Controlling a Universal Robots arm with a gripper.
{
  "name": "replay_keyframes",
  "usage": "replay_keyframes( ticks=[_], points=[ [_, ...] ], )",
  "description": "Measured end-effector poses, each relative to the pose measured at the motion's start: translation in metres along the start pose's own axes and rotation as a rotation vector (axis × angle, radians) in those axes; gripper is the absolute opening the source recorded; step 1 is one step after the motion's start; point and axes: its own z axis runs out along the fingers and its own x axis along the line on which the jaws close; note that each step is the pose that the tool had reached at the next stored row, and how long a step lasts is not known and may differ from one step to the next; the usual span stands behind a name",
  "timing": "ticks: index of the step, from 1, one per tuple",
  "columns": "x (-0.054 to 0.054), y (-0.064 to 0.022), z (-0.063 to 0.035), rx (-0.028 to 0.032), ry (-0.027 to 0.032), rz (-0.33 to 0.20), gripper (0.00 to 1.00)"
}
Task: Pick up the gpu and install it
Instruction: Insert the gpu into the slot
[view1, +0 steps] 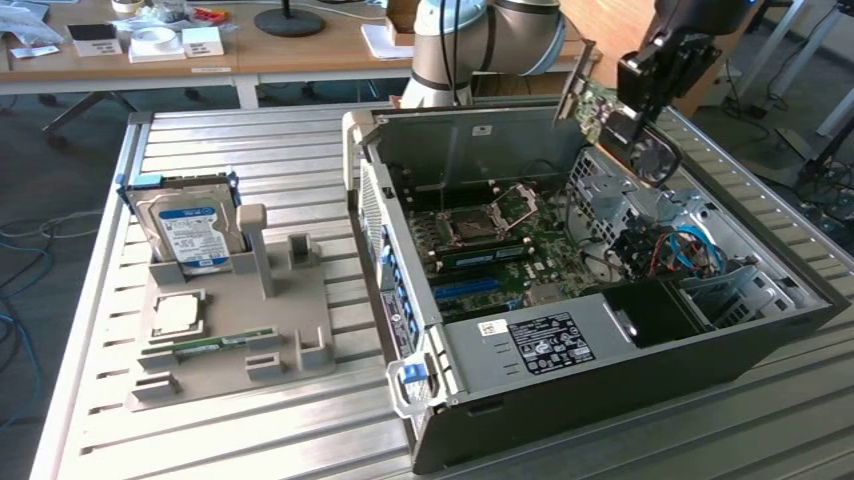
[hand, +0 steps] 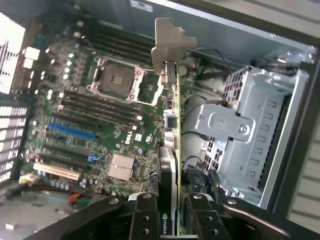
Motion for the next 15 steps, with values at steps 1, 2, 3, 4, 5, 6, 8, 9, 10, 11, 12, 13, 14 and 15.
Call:
replay_keyframes(
  ticks=[1, 2, 3, 4, 5, 6, 8, 9, 10, 11, 12, 13, 14, 15],
  points=[
    [0.0000, 0.0000, 0.0001, -0.0005, 0.0006, -0.018, 0.27],
    [0.0000, 0.0000, 0.0001, -0.0010, 0.0013, -0.036, 0.27],
    [0.0000, 0.0000, 0.0002, -0.0014, 0.0020, -0.055, 0.27],
    [0.0000, 0.0000, 0.0003, -0.0019, 0.0026, -0.074, 0.27],
    [0.0000, 0.0000, 0.0003, -0.0023, 0.0032, -0.091, 0.27],
    [0.0000, 0.0000, 0.0004, -0.0027, 0.0038, -0.108, 0.27],
    [0.0000, 0.0000, 0.0005, -0.0035, 0.0050, -0.143, 0.27],
    [0.0000, 0.0000, 0.0006, -0.0040, 0.0056, -0.160, 0.27],
    [0.0000, 0.0000, 0.0007, -0.0044, 0.0063, -0.178, 0.27],
    [0.0000, 0.0000, 0.0007, -0.0048, 0.0069, -0.196, 0.27],
    [0.0000, 0.0000, 0.0008, -0.0052, 0.0075, -0.213, 0.27],
    [0.0000, 0.0000, 0.0009, -0.0056, 0.0081, -0.230, 0.27],
    [0.0000, 0.0000, 0.0010, -0.0061, 0.0087, -0.247, 0.27],
    [0.0000, 0.0000, 0.0010, -0.0066, 0.0093, -0.266, 0.27]
  ],
)
